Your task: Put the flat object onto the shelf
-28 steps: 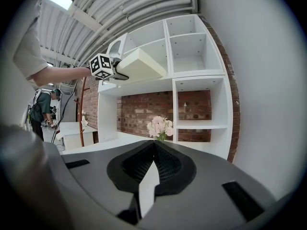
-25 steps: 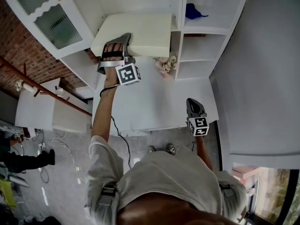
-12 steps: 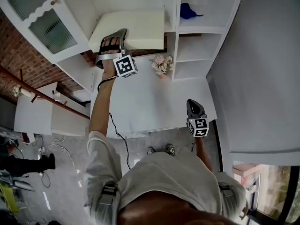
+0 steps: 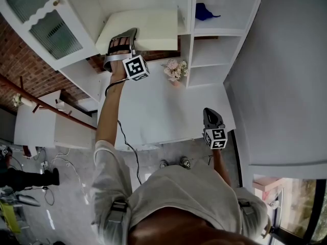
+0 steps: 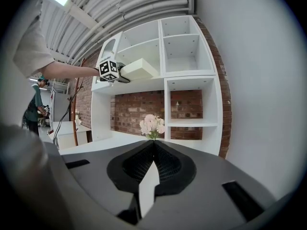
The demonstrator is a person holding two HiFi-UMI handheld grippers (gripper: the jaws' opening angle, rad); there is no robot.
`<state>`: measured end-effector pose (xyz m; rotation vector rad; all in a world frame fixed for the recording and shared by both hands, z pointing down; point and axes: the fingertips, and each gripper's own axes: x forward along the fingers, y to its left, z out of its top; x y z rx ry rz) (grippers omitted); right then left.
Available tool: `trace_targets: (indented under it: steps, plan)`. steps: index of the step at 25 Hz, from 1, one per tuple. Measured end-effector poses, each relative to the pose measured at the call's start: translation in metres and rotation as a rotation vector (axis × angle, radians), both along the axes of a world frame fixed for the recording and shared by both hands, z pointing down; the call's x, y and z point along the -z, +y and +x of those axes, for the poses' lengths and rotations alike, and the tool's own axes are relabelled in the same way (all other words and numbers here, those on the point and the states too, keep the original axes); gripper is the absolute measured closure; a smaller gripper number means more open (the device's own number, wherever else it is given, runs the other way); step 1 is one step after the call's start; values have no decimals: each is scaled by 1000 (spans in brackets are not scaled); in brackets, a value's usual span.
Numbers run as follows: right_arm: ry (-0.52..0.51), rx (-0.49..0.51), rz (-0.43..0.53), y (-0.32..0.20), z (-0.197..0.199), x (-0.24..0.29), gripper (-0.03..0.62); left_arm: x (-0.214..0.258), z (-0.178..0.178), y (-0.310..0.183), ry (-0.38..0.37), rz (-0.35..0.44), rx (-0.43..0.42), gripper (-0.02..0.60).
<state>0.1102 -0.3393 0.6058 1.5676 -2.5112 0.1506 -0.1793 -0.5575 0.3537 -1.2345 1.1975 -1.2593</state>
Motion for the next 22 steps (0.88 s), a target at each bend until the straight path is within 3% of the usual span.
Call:
trace_targets:
  steps: [3,7,11,16,22]
  plan:
    - [4,6,3,0,-3,2,565,-5,2,4,49,-64,-35,209]
    - [7,6,14,0,-4,7,565,-1,8,11,105,-113,-71,189]
    - [7,-1,20,3,-2,9,565,8,9,23,136,-105,-98,152]
    - [9,2,13,8,-4,7,565,15,0,46,206,-73,-117,147]
    - [5,33,13,9,-19,7,565,8,-2,45,339,-116,-119,147]
